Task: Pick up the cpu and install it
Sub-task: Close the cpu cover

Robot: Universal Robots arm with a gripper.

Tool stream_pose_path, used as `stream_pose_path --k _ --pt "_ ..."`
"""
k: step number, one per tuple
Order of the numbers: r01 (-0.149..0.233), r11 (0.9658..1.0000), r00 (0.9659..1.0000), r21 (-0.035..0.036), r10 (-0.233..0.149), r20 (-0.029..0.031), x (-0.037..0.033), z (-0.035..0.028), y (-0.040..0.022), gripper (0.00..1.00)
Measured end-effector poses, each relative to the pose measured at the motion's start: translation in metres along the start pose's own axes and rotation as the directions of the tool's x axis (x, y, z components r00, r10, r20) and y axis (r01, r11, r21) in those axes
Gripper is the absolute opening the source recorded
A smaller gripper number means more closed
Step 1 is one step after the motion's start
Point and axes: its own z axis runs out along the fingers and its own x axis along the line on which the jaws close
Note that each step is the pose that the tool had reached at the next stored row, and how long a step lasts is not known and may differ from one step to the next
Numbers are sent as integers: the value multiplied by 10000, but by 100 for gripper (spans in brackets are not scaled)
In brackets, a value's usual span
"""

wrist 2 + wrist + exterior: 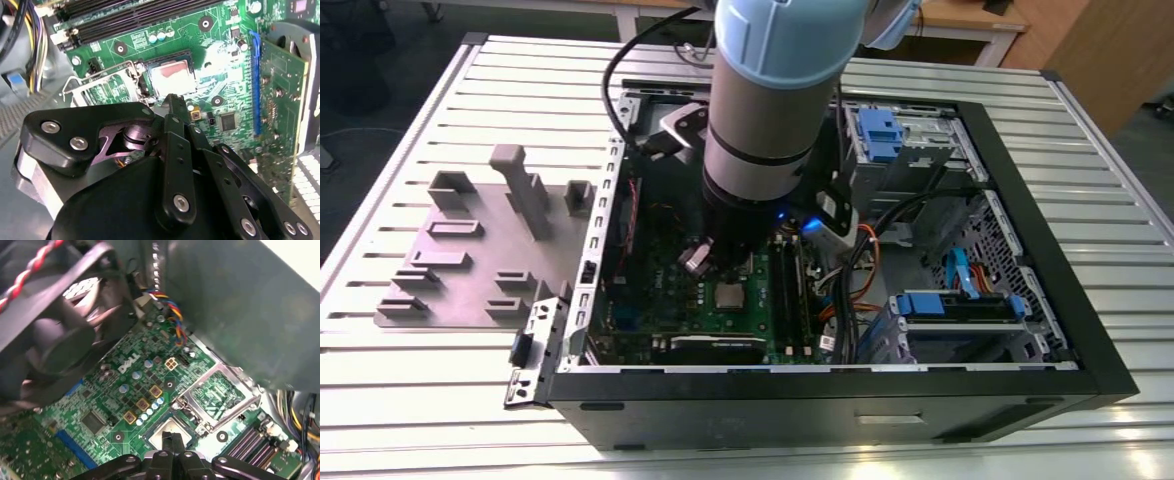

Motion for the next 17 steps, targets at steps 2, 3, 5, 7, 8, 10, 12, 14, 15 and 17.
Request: stream_pose_path --k 2,3,5,7,8,10,12,14,15,17 --pt "356 9994 9994 0 -356 -31 0 2 0 11" --pt "534 9986 9986 -1 -534 -47 0 2 0 11" --pt "908 9959 9958 -3 -908 -81 0 3 0 11" --pt "1239 9923 9922 -5 -1239 -111 0 4 0 11" --pt "1377 9905 9904 -6 -1377 -124 0 4 -1 11" --pt "1639 9865 9864 -10 -1639 -147 0 4 -1 11" --pt "1852 9827 9826 -13 -1852 -167 0 4 -1 11" --pt "1911 9816 9814 -14 -1911 -171 0 5 -1 11" --pt "1911 9816 9814 -14 -1911 -172 0 5 -1 11" --pt "1913 9815 9814 -13 -1913 -172 0 5 -1 11"
